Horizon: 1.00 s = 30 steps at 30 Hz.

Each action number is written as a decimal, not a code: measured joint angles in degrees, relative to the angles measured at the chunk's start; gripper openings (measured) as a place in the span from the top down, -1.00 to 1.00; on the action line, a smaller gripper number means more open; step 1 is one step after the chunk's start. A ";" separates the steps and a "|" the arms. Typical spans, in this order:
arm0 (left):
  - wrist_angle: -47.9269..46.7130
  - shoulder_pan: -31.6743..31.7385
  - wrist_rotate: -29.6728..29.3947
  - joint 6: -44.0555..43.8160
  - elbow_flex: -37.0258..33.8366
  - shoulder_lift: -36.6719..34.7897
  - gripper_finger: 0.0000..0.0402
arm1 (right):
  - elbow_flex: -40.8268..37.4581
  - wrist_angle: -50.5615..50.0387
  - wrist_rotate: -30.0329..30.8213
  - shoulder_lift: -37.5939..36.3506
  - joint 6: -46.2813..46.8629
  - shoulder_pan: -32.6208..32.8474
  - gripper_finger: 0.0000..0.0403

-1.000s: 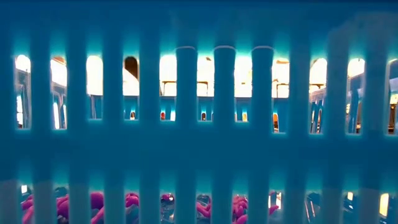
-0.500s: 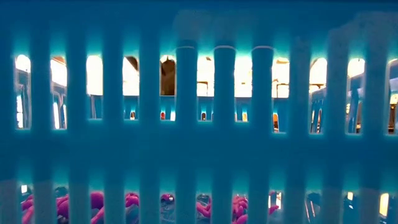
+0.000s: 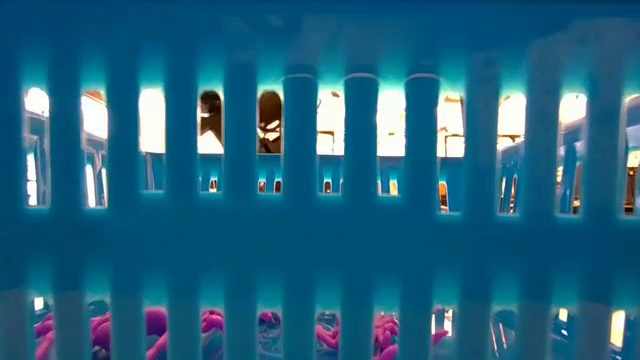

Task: Sort Halloween decoration
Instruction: Put the black spider toy into the yellow bin

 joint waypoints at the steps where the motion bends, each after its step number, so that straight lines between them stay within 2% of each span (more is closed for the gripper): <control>1: 0.32 0.09 -0.02 0.07 0.00 0.18 0.57 | 0.00 0.03 0.00 0.00 0.00 -0.19 0.31; 15: 1.30 1.81 0.04 0.07 0.43 5.66 0.58 | 0.00 0.01 -0.41 0.00 0.46 -0.29 0.31; 18: 0.13 1.68 0.07 -2.43 0.50 5.45 0.68 | 0.00 0.03 -0.42 0.00 0.46 -0.26 0.31; 22: -0.29 1.69 0.17 -5.81 0.48 5.44 0.95 | 0.00 0.17 -0.39 0.00 0.46 -0.26 0.31; 27: -0.79 1.44 0.65 -9.21 0.30 4.68 0.98 | 0.00 0.18 -0.39 0.00 0.46 -0.24 0.31; 30: -2.87 0.96 3.77 -10.76 -0.06 1.95 0.99 | 0.00 0.19 -0.39 0.00 0.48 -0.24 0.31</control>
